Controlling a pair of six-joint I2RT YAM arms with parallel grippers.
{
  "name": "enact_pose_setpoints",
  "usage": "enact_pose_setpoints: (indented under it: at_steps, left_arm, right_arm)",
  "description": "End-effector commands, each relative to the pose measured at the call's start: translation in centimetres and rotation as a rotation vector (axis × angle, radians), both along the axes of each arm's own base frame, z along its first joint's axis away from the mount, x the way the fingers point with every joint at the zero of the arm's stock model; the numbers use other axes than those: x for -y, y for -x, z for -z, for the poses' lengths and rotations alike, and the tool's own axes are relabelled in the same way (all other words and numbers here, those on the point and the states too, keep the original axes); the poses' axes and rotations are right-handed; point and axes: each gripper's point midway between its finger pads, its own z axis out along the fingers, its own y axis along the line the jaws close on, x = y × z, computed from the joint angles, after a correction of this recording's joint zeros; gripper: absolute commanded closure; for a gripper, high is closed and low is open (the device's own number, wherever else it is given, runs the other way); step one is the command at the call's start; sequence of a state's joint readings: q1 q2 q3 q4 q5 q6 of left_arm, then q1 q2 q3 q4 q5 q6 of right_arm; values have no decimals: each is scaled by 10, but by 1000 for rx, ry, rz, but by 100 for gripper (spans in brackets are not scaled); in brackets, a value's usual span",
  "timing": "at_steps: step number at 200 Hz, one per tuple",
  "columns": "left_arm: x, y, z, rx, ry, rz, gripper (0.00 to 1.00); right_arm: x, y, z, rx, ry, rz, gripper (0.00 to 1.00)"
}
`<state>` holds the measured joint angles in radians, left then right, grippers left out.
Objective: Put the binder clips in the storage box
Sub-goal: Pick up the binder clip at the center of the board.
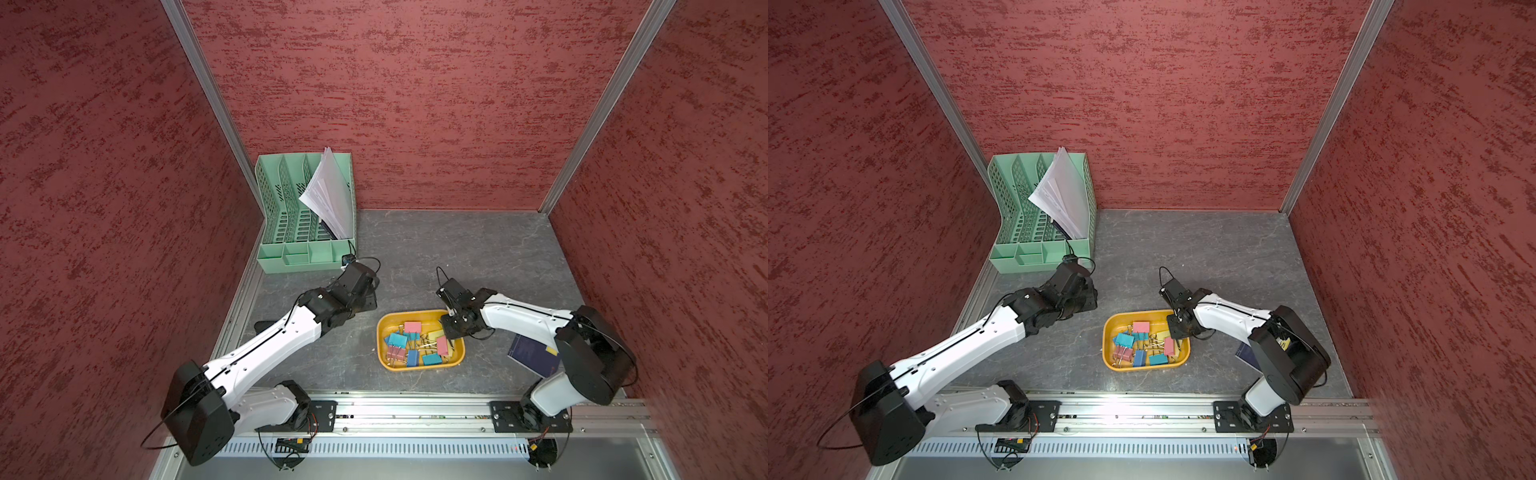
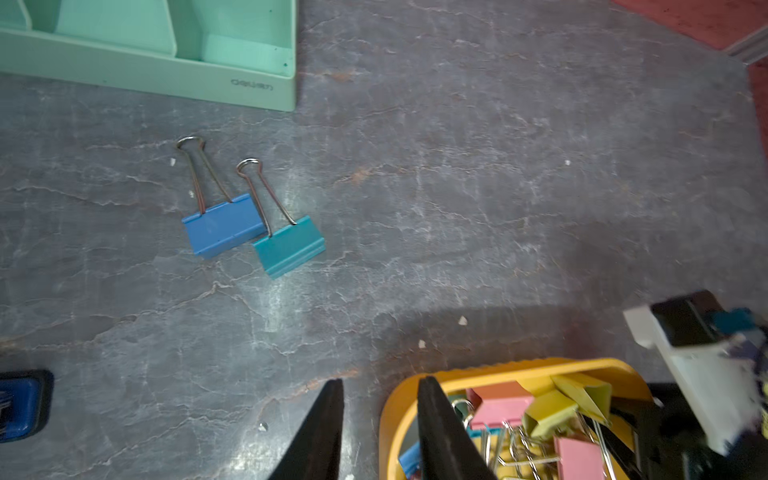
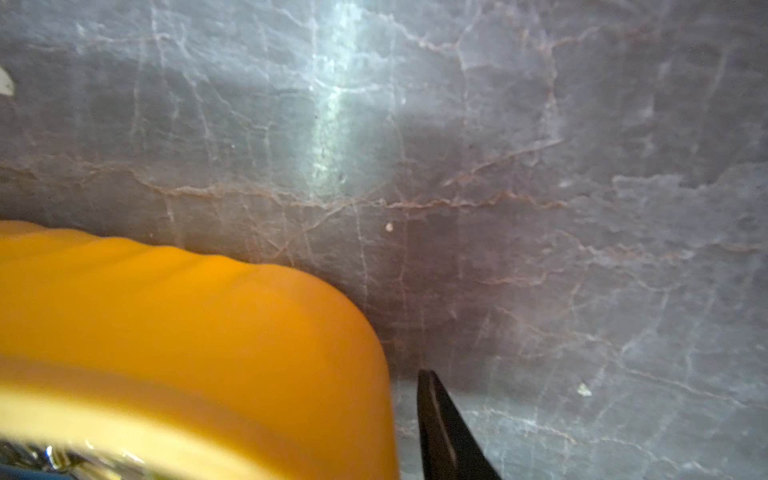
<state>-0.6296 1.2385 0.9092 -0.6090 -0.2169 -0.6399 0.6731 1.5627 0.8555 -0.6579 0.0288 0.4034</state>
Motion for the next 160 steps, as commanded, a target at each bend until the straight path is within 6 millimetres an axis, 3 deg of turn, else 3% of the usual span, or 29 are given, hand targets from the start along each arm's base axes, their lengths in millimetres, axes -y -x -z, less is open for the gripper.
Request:
enact_pose_setpoints:
  at_steps: [1, 54, 94, 124, 160]
  left_arm:
    - [6, -25, 25, -28, 8, 45, 72]
    - [4, -75, 74, -92, -16, 14, 77]
    - [4, -97, 91, -93, -16, 17, 81]
    - [1, -95, 104, -122, -17, 17, 81]
    - [-14, -71, 113, -164, -37, 4, 81]
  right_arm:
    - [-3, -4, -3, 9, -20, 2, 68]
    - [-2, -2, -2, 3, -21, 3, 68]
    - [-1, -1, 0, -2, -18, 2, 68]
    - [-2, -1, 0, -2, -18, -2, 68]
    - [-1, 0, 1, -4, -15, -2, 68]
